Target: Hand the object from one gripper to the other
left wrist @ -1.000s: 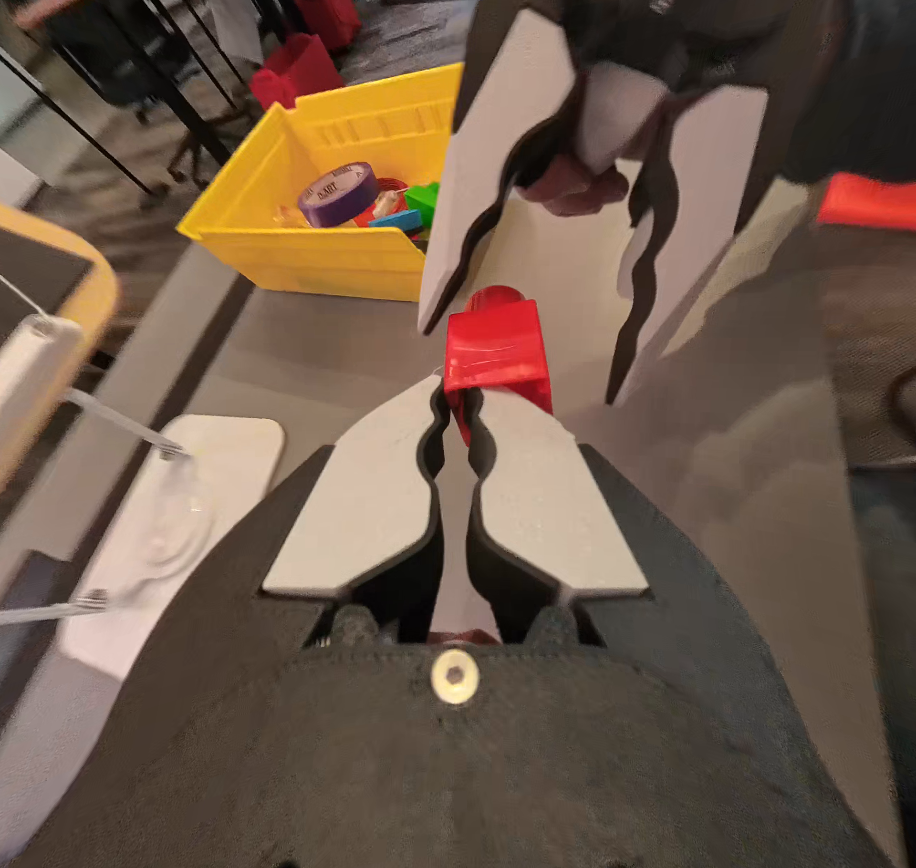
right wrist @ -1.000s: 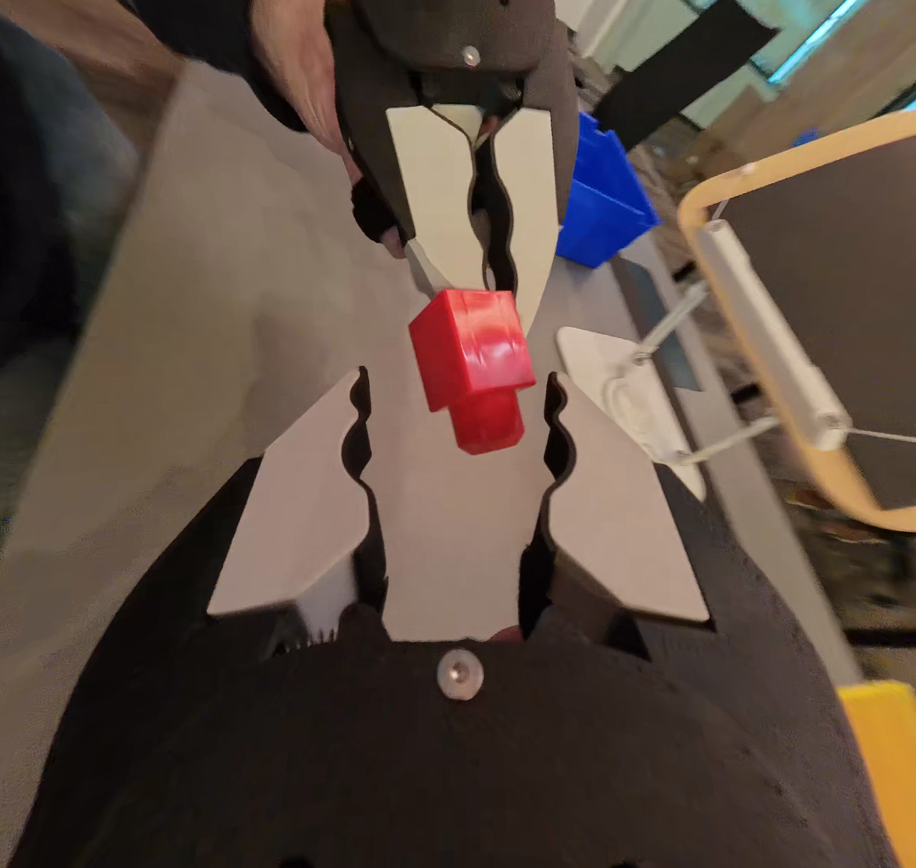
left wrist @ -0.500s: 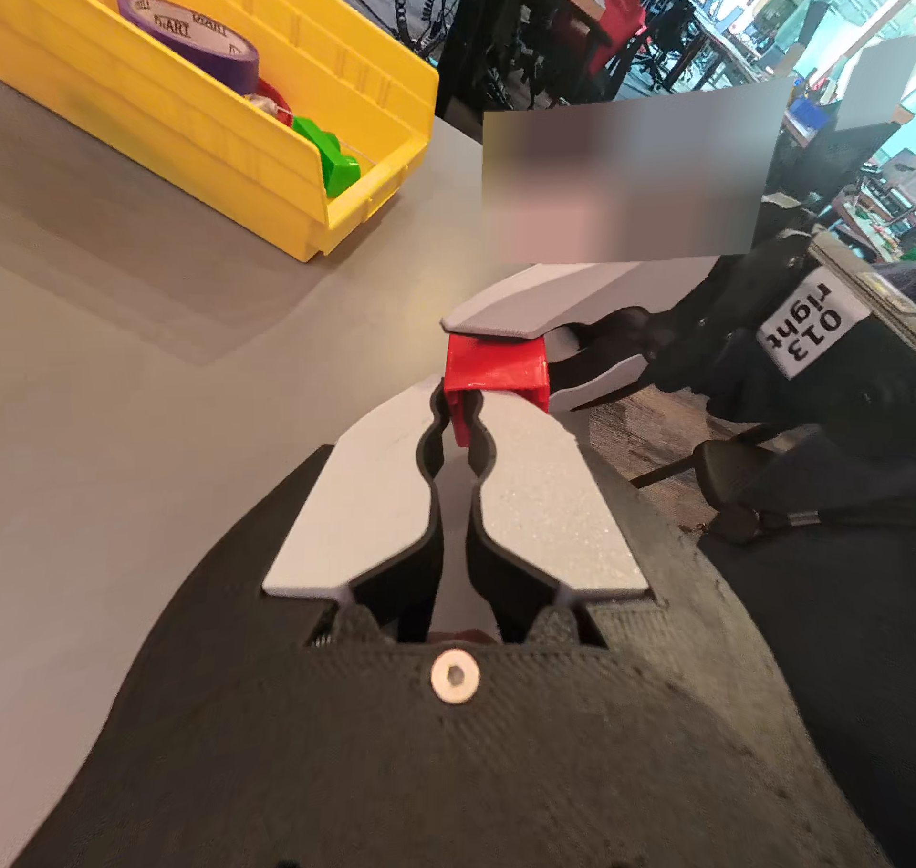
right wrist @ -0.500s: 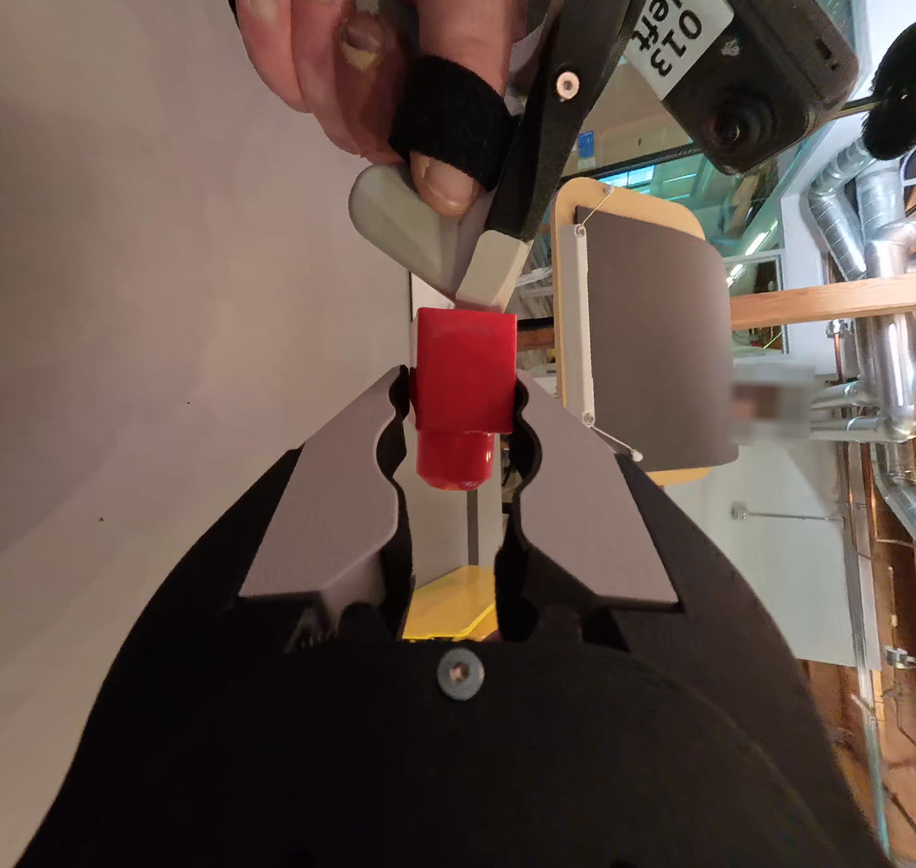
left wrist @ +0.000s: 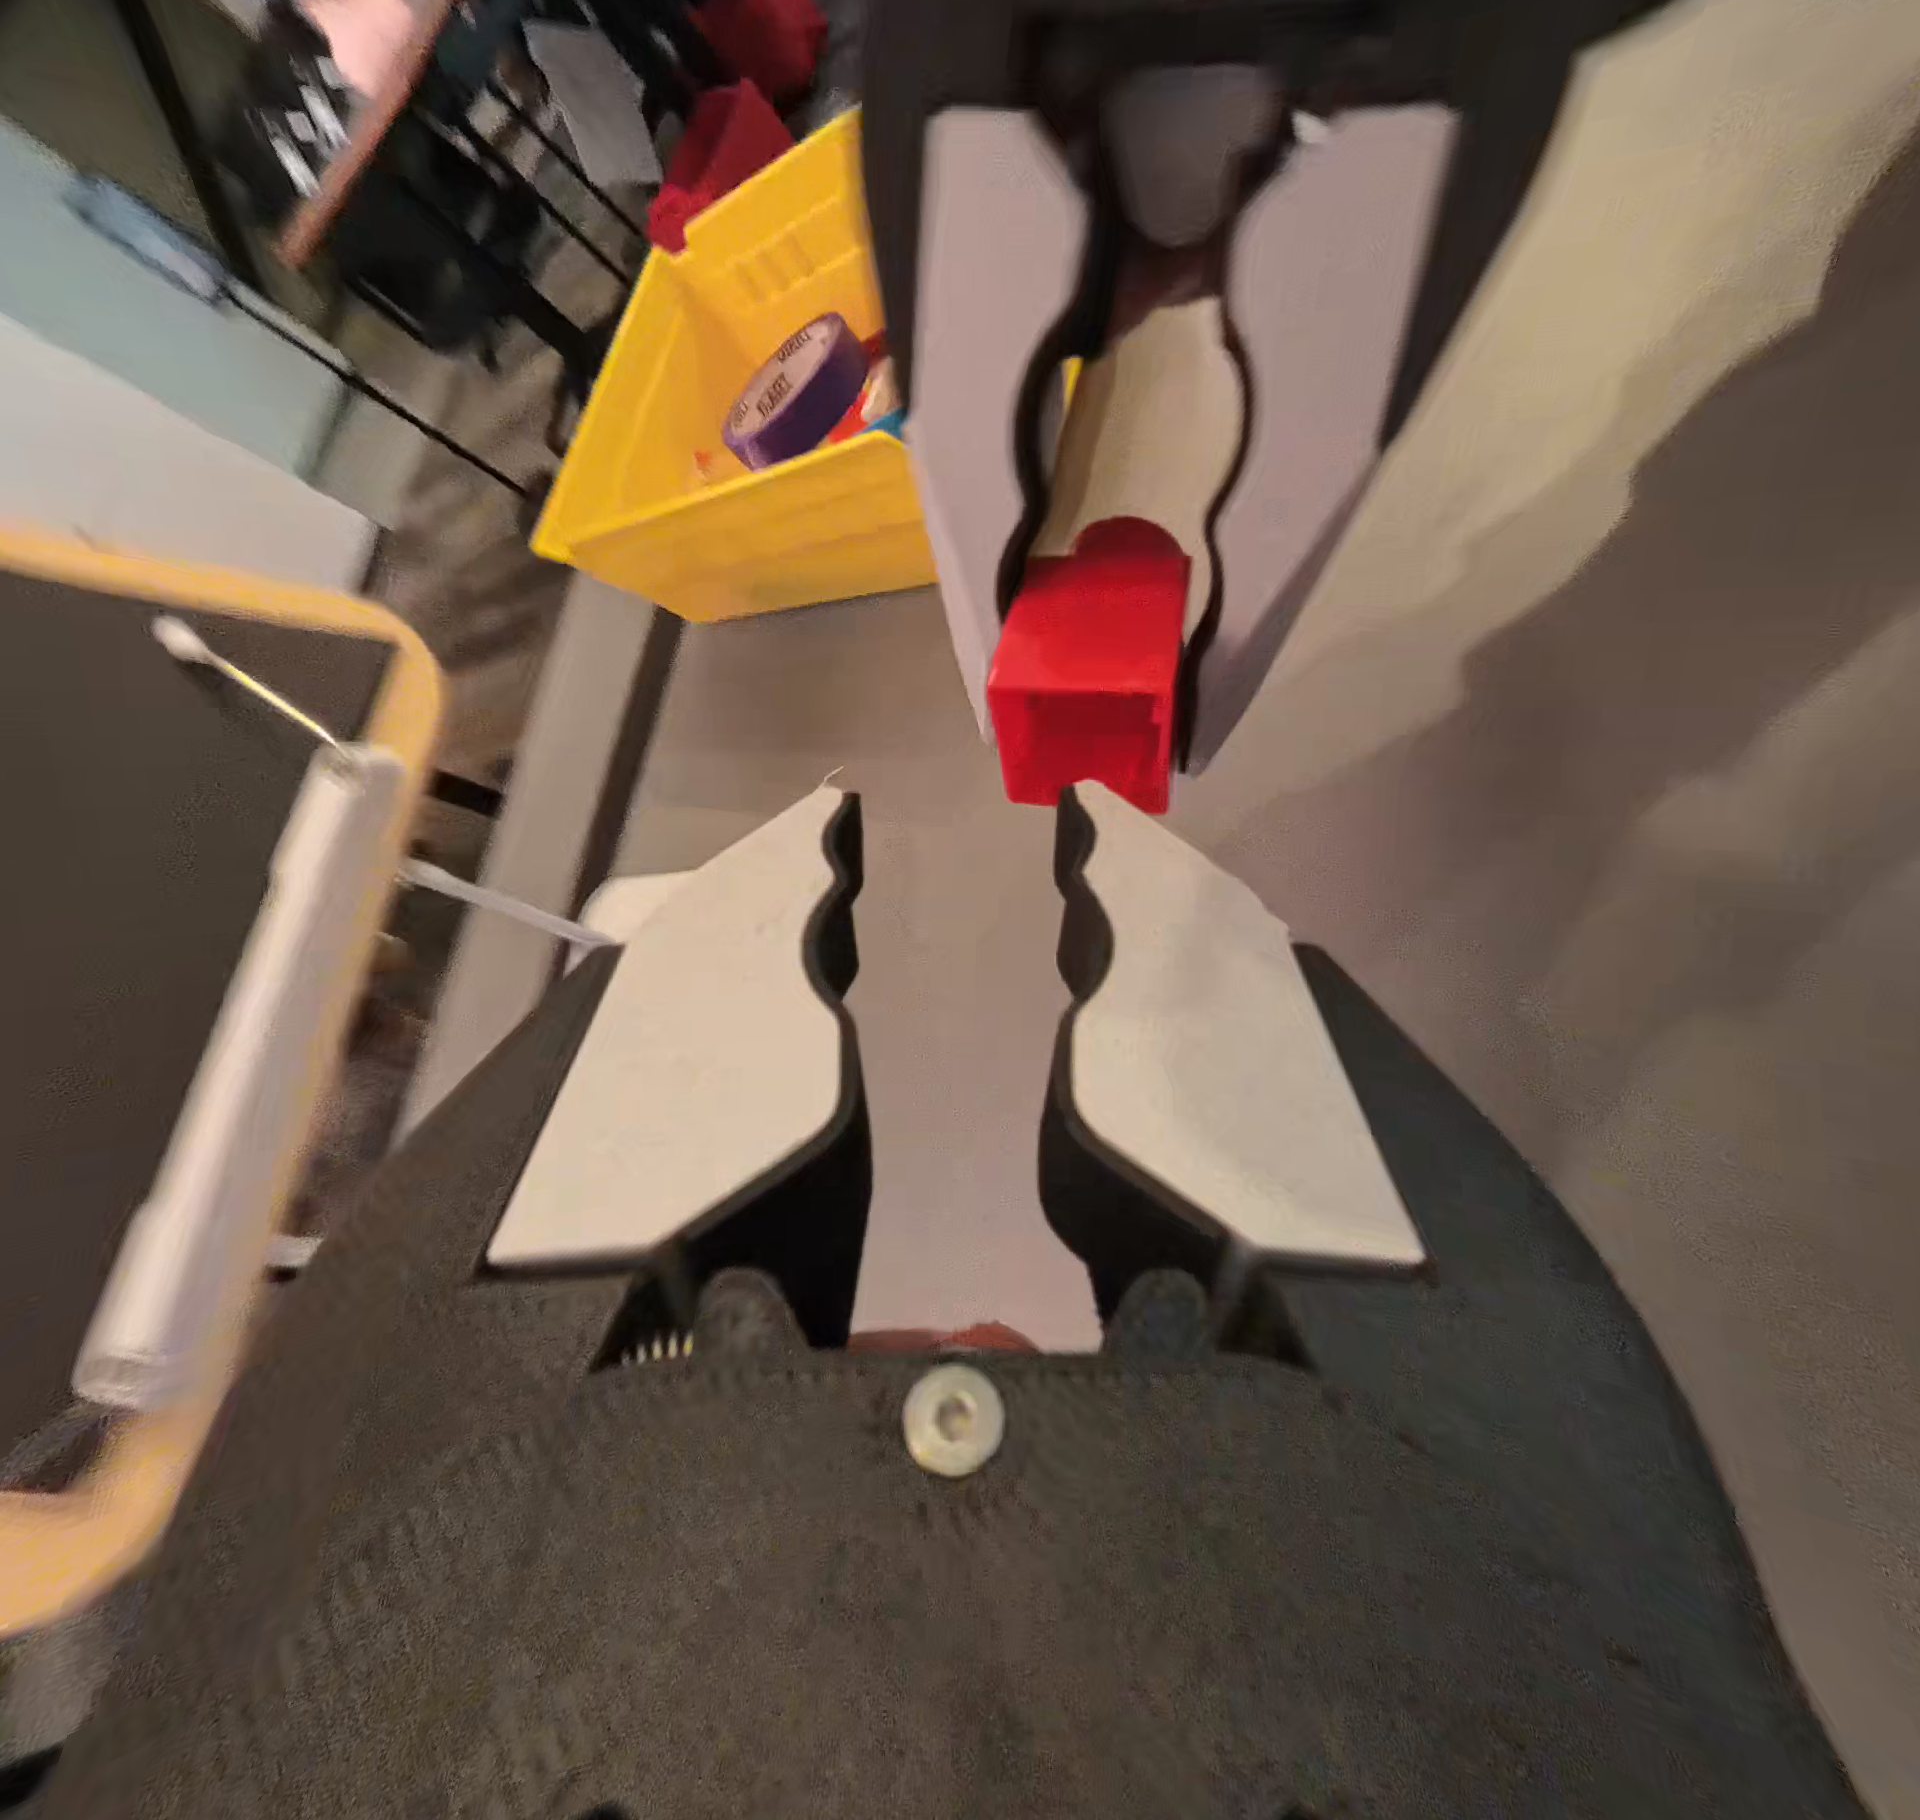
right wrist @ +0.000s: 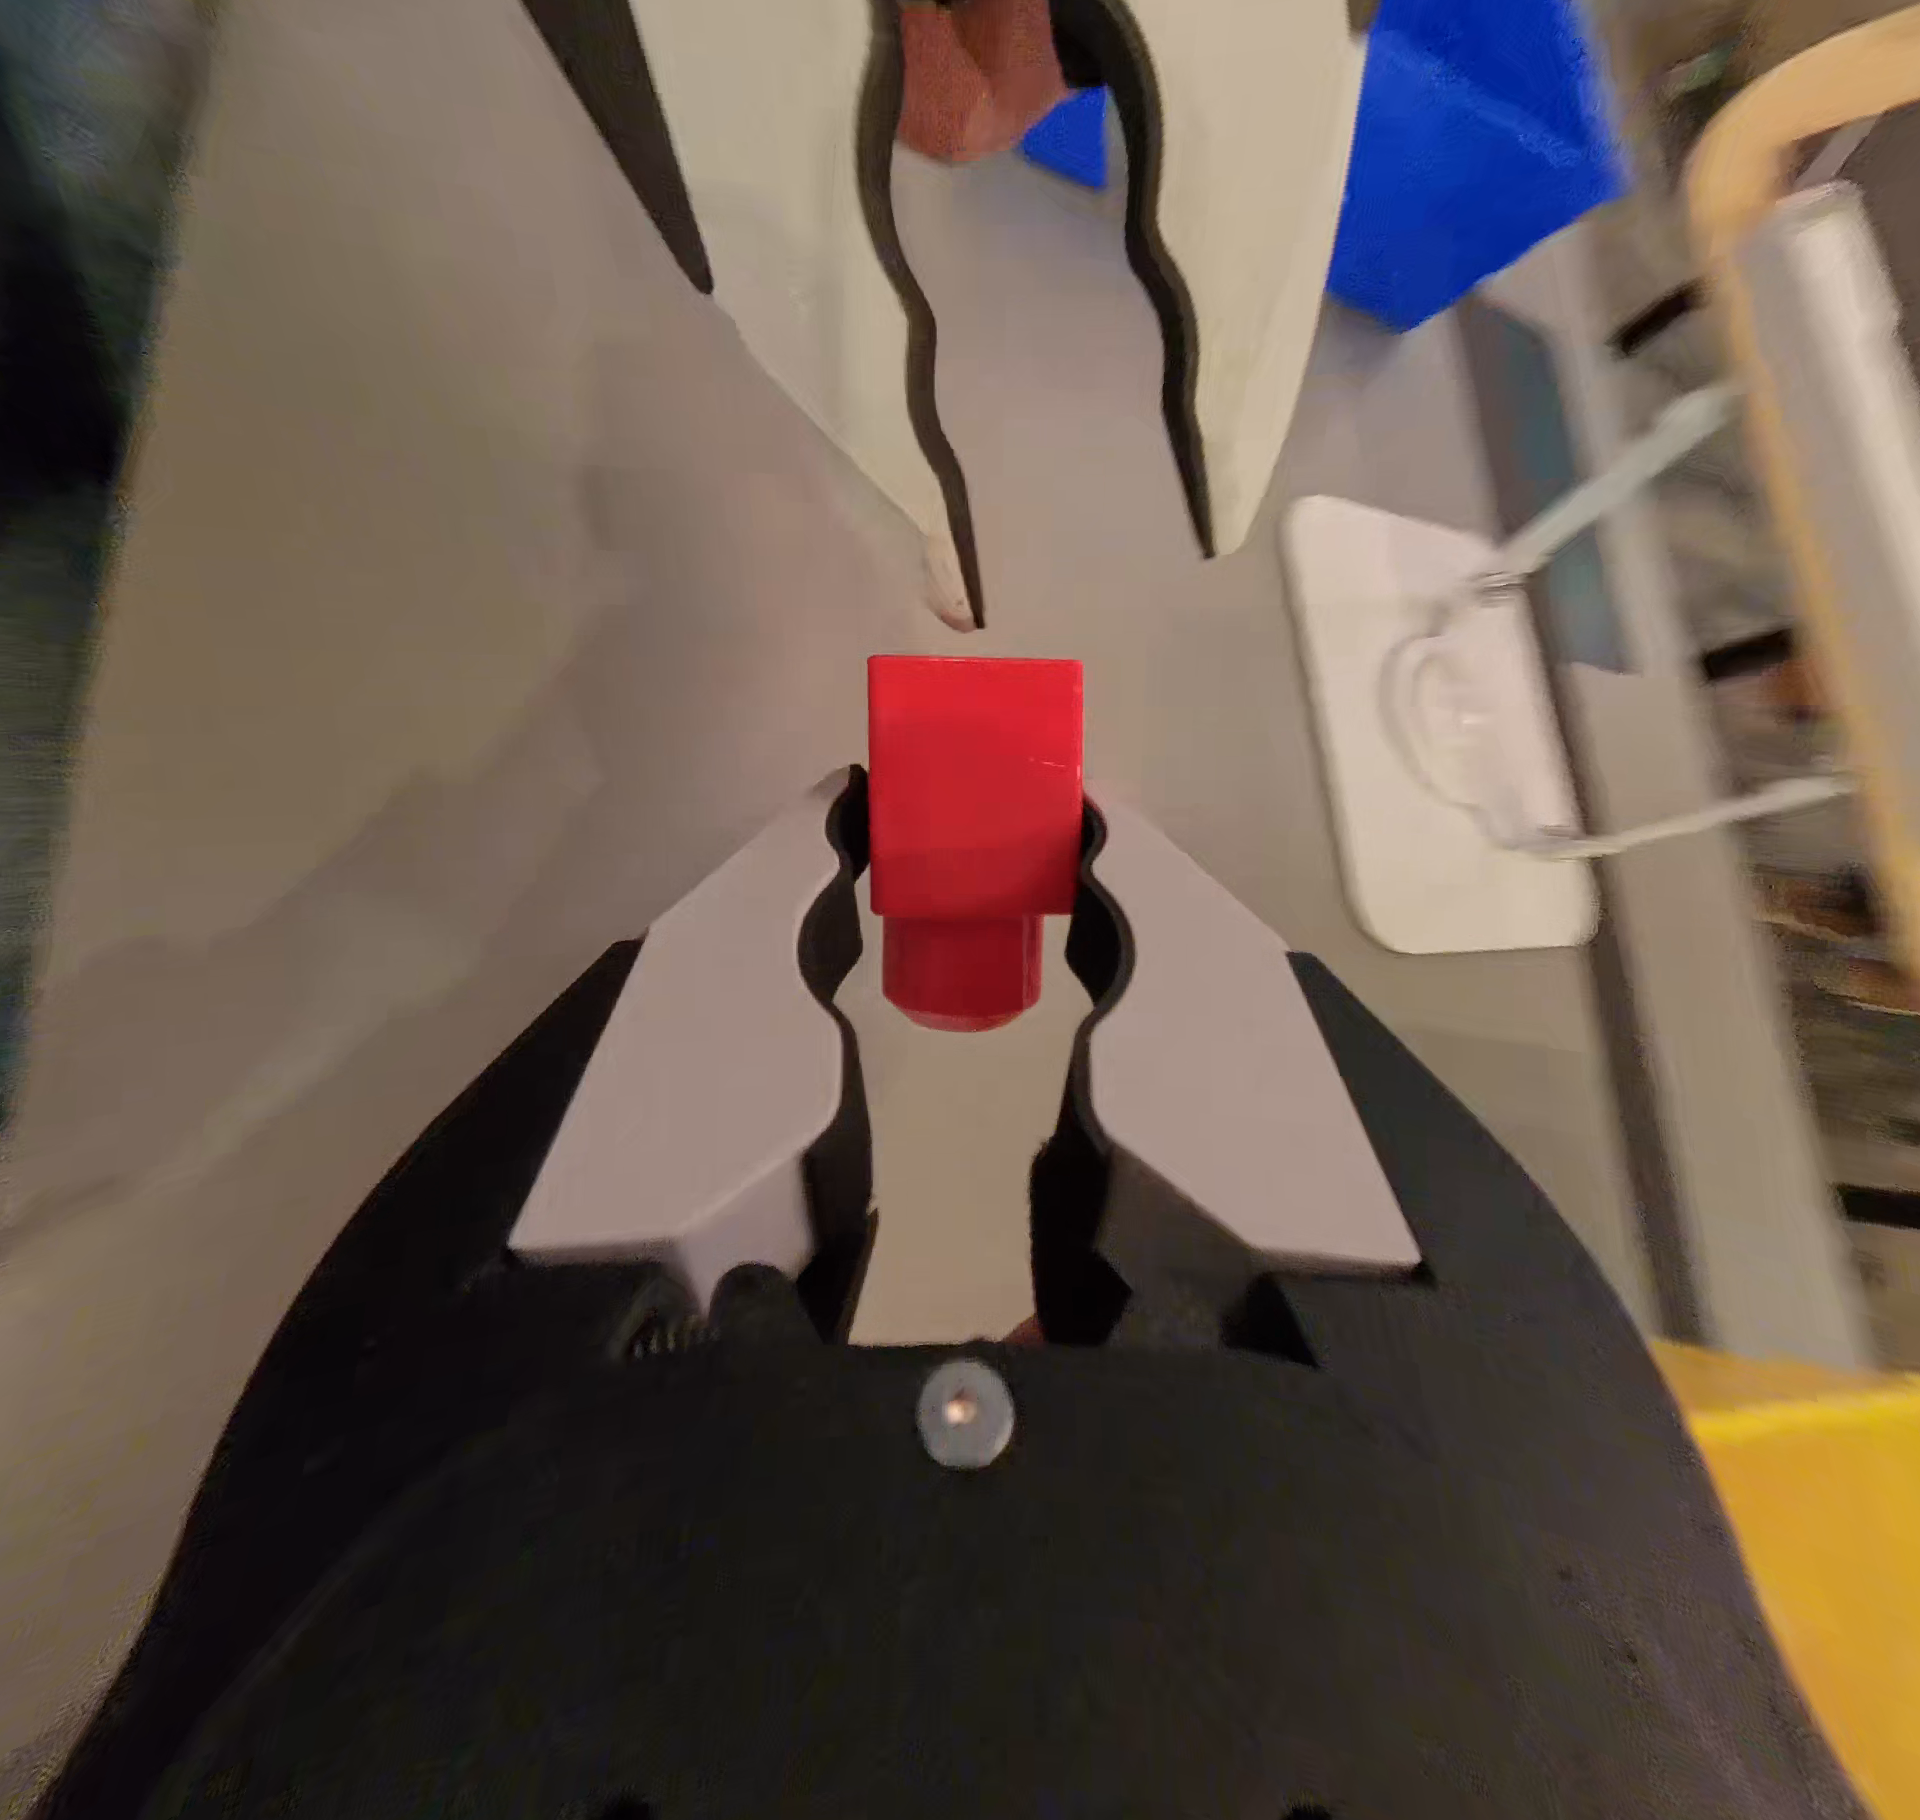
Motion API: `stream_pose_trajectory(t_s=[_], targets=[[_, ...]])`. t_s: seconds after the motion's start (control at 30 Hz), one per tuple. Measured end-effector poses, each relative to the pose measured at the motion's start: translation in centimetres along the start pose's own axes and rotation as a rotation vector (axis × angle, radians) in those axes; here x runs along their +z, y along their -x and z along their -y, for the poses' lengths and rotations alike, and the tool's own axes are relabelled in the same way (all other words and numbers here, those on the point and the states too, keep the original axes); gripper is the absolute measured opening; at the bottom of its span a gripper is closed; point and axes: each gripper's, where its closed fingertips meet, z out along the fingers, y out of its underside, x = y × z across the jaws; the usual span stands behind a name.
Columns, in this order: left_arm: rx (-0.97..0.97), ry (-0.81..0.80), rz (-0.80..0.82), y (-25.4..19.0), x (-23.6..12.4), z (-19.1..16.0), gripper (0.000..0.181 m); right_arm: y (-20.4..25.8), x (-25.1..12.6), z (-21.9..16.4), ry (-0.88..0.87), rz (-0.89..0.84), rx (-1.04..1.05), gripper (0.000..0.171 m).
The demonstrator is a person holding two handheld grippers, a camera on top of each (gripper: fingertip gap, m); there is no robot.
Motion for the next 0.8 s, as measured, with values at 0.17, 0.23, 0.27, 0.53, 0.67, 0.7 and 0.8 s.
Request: stream_pose_trajectory(t_s=[0.17,0.23,0.27,0.53,0.67,0.7,0.8], targets=[[0.288,0.006,0.069,-1.2,-0.2,1.2,0.029,2.1,-0.1,0.5,-0.06,0.302,0.122,0.034],[0.381,-0.005,0.068,-1.9,-0.2,1.5,0.025,2.9,-0.3,0.9,-0.087,0.412,0.155,0.034],[0.423,-0.013,0.07,-2.2,-0.2,1.7,0.023,3.1,-0.3,1.0,-0.093,0.449,0.163,0.034],[0.623,-0.023,0.028,-4.6,0.8,2.0,0.005,5.5,-0.4,1.1,-0.106,0.69,0.133,0.033],[0.642,0.005,0.026,-4.9,1.2,1.6,0.002,5.3,0.2,0.6,-0.092,0.664,0.125,0.035],[0.629,0.015,0.041,-4.6,1.2,1.5,0.001,4.9,0.2,0.8,-0.111,0.639,0.14,0.038],[0.495,0.004,0.061,-3.4,1.0,1.6,0.001,3.1,-0.2,1.7,-0.206,0.534,0.17,0.054]])
